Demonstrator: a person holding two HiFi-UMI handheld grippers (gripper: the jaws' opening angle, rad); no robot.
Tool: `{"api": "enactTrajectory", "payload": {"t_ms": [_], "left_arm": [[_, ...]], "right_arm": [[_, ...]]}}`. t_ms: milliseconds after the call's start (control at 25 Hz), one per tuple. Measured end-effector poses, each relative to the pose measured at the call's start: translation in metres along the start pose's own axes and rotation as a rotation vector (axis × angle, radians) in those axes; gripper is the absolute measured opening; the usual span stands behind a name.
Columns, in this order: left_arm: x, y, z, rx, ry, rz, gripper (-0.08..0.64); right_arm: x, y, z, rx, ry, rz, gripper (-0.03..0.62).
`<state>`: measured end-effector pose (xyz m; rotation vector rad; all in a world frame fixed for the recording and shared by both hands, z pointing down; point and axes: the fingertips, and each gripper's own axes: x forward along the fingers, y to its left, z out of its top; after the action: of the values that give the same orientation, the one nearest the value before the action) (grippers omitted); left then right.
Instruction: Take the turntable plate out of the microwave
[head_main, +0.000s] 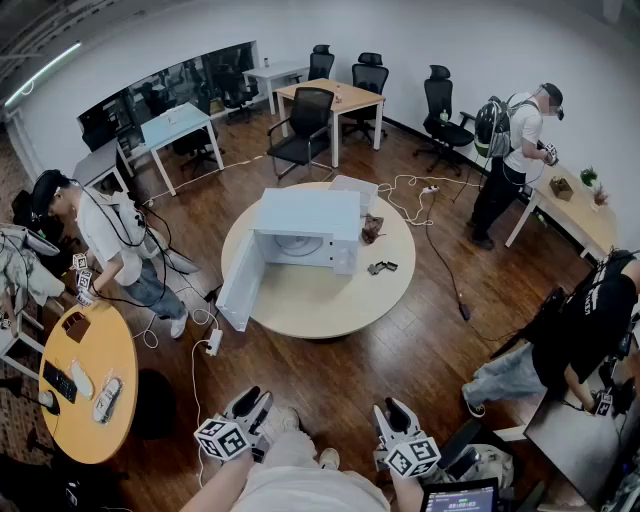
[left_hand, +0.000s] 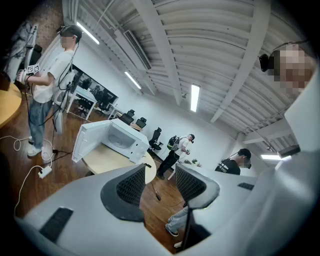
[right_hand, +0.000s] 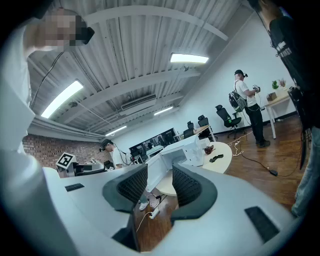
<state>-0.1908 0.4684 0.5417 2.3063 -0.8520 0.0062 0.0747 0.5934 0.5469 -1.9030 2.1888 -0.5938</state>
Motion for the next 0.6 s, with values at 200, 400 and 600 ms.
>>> {"api": "enactTrajectory", "payload": {"t_ms": [200,400,600], "left_arm": [[0.020,0.013,0.007,-0.010,0.010,0.000,0.196],[0.046,0.023,0.017,-0.020,0.022,-0.015,0.196],[0.076,0.037,0.041,-0.021,0.022,-0.032,0.196]], "right_arm": [[0.021,-0.005,0.004,-0.001,0.009,0.000,0.140],[0.044,-0.017,0.007,0.019,0.006,-0.015,0.140],[0.081,-0.022,0.020,0.020,0.000,-0.016,0.140]]}}
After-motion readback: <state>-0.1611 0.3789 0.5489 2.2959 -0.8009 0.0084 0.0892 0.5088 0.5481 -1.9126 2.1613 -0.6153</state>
